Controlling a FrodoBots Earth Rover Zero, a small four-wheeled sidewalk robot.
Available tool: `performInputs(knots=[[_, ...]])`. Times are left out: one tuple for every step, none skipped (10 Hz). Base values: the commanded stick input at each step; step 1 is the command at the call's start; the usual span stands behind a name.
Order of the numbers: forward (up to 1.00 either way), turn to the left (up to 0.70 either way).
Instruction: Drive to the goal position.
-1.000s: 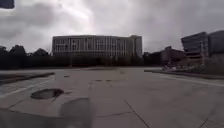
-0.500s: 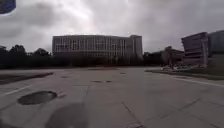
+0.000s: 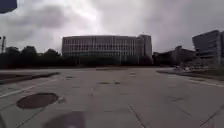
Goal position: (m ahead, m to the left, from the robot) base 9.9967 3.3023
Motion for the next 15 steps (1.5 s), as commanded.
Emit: performInputs(knots=[[0.7,0.0],[0.7,0.0],[0.7,0.0],[0.7,0.0],[0.7,0.0],[0.7,0.0],[0.7,0.0],[0.7,0.0],[0.7,0.0],[0.7,0.0],[0.7,0.0],[0.7,0.0],[0.7,0.0],[0.7,0.0],[0.7,0.01]])
